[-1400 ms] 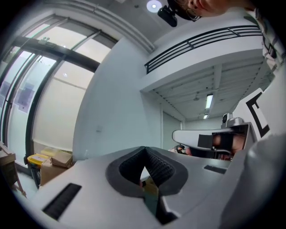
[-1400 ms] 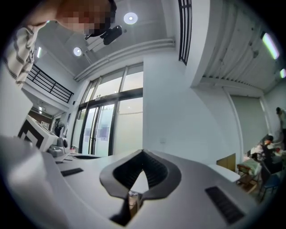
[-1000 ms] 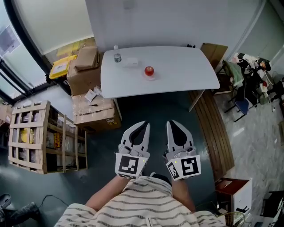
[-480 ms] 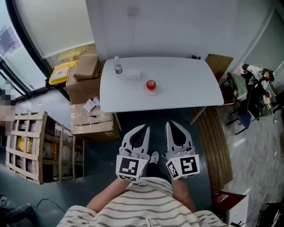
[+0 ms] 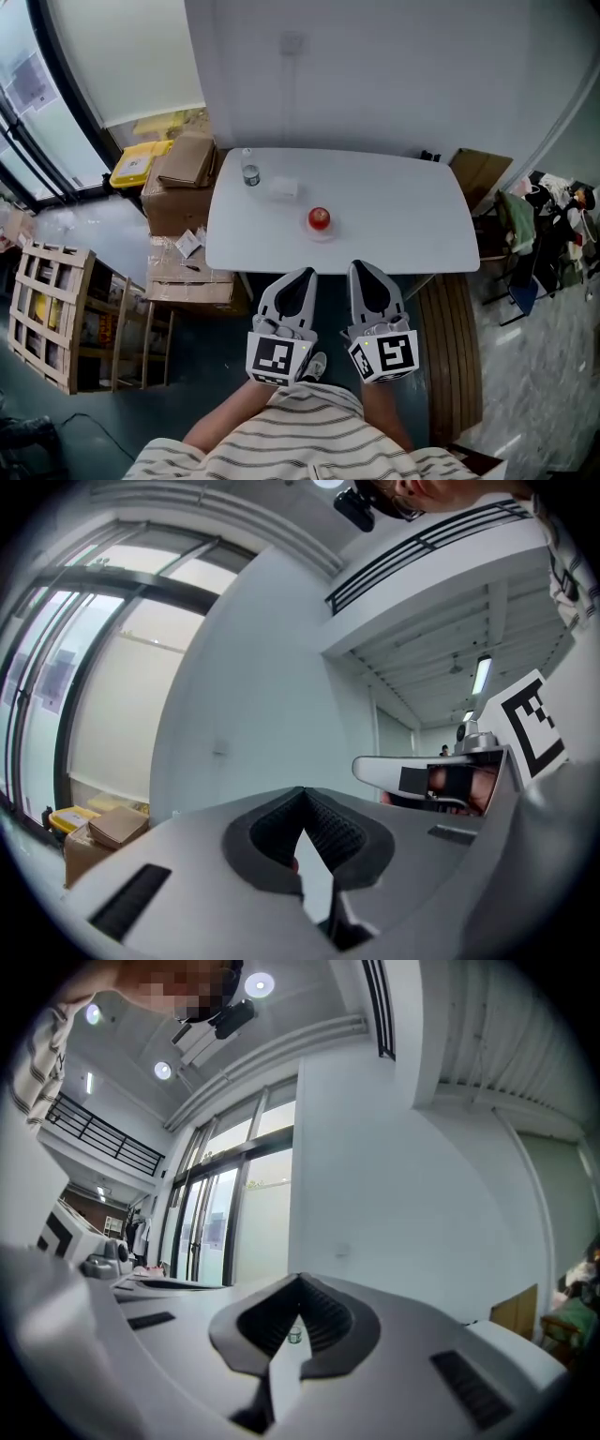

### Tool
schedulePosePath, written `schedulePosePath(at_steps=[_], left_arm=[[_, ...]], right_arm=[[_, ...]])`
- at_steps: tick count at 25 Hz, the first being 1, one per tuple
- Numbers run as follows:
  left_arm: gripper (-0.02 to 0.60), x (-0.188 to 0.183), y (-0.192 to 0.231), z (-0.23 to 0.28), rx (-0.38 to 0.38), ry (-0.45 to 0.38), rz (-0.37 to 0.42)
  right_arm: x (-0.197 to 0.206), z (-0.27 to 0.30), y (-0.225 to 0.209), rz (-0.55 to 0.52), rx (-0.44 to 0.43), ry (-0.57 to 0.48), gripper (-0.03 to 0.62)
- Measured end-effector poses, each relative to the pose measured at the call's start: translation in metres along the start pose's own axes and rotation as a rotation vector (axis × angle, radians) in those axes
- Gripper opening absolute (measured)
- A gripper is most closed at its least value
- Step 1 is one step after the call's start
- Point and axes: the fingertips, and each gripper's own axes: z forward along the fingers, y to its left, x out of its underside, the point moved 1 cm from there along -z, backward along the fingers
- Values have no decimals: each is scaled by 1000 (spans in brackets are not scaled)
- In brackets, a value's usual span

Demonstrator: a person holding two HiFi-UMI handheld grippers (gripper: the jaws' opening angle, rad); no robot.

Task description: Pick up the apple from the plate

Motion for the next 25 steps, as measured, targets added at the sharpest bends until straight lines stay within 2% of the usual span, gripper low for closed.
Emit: schedulePosePath(at_steps=[13,18,25], left_arm=[[5,13,-11,89,-66,14,-24],[5,33,-8,99,-76,55,-16],[5,54,23,117,-76,106,-27]], right_arm=[[17,47,-75,17,-79,1,12],[37,59,-85,38,-82,28,12],[63,92,-85,62,-70,74,12]])
